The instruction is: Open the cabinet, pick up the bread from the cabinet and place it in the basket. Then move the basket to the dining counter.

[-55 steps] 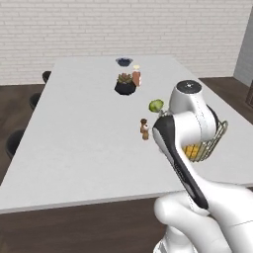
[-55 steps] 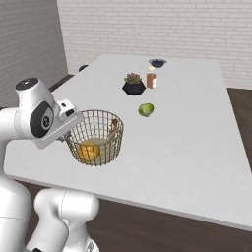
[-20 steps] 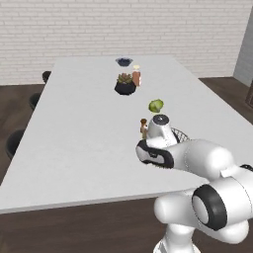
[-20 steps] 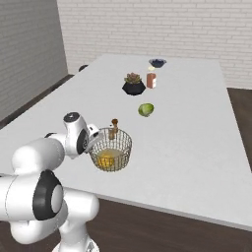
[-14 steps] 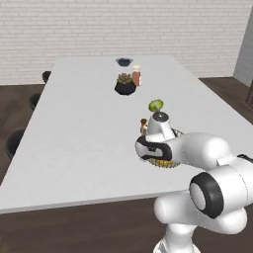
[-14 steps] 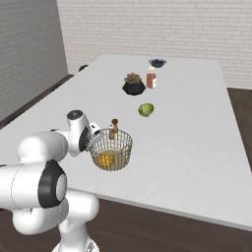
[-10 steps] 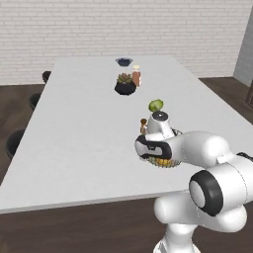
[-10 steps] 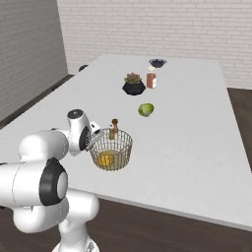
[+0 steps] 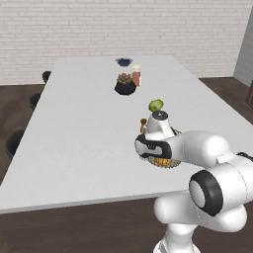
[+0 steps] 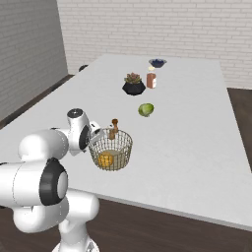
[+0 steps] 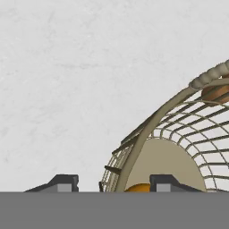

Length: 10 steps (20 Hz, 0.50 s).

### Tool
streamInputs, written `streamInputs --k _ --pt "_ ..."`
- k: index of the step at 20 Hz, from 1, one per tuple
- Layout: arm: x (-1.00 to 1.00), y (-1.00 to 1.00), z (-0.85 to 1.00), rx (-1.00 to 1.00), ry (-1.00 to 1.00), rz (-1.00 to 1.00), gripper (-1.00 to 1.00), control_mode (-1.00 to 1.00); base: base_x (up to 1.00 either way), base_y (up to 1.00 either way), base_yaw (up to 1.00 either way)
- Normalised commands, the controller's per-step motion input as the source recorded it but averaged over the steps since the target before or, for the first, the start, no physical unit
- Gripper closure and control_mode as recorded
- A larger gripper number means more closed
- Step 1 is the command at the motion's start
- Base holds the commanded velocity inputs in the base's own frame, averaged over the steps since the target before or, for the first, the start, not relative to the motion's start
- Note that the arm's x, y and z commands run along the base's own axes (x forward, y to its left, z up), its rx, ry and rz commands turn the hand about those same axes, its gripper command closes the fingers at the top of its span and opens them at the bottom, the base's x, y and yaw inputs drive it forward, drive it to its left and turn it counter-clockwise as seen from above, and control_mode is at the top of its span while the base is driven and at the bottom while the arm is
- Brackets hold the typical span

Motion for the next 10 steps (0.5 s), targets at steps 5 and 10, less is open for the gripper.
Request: streamInputs --k 5,10 --pt "0.01 0.00 0.25 -0.05 0.03 0.00 -1.00 -1.00 0.00 0.00 0.00" --pt "-0.09 0.00 0.87 0.00 0.02 -0.06 -1.00 -1.00 0.00 0.00 0.00"
